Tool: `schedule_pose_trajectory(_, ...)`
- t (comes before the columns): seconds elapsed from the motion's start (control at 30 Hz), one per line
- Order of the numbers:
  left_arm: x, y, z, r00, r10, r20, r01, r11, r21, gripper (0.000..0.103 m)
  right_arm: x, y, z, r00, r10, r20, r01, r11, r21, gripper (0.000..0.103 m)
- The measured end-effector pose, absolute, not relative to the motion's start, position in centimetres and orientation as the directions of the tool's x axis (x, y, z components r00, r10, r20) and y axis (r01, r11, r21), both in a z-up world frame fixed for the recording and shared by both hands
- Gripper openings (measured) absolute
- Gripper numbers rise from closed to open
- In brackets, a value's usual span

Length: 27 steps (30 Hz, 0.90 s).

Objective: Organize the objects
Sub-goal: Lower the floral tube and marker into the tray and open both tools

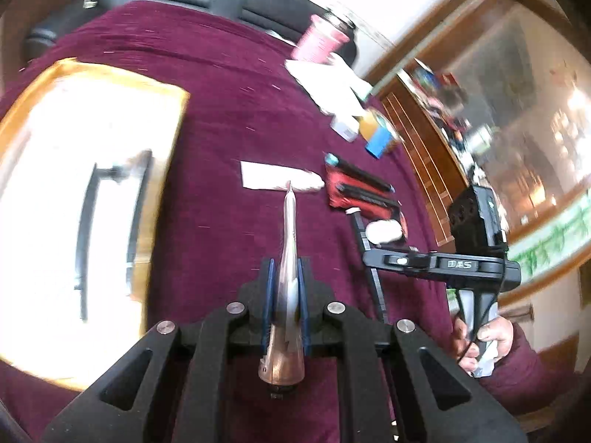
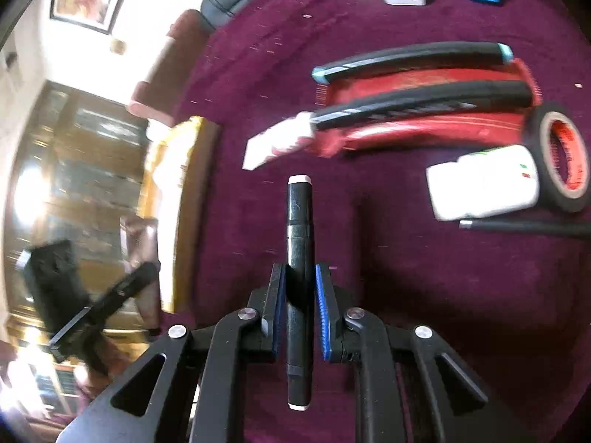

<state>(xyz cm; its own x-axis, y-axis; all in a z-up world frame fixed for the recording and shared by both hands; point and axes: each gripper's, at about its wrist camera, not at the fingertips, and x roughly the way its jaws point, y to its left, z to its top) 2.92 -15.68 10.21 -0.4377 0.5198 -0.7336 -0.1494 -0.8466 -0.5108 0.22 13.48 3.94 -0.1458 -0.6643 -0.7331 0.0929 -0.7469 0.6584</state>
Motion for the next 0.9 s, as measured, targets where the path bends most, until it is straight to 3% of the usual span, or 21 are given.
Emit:
schedule_pose_trajectory(0.23, 2.1, -23.5, 11.1, -0.485, 0.387, -0.784, -0.029, -0.903, -0.428, 0.009, -1.2, 6.4, 6.9, -0.102, -0.777, -0.621, 0.14, -0.629, 0.764, 0.014)
schedule_pose_trajectory(0.5, -1.2, -28.7, 8.3, -0.409, 0.296, -0.863, -0.002, -0.946, -0.323, 0.01, -2.7, -5.9, 6.9, 0.02, -0.835, -0.549, 0.124, -0.543, 0.83, 0.014)
schedule_pose_trajectory(0.9, -4.8, -31.2, 4.0, -0.287, 0.317, -0.904, -0.023, -0.946, -0.325, 0.01, -4.0, -15.9, 0.7, 0.043, -0.746, -0.665, -0.013, -0.666, 0.746, 0.014)
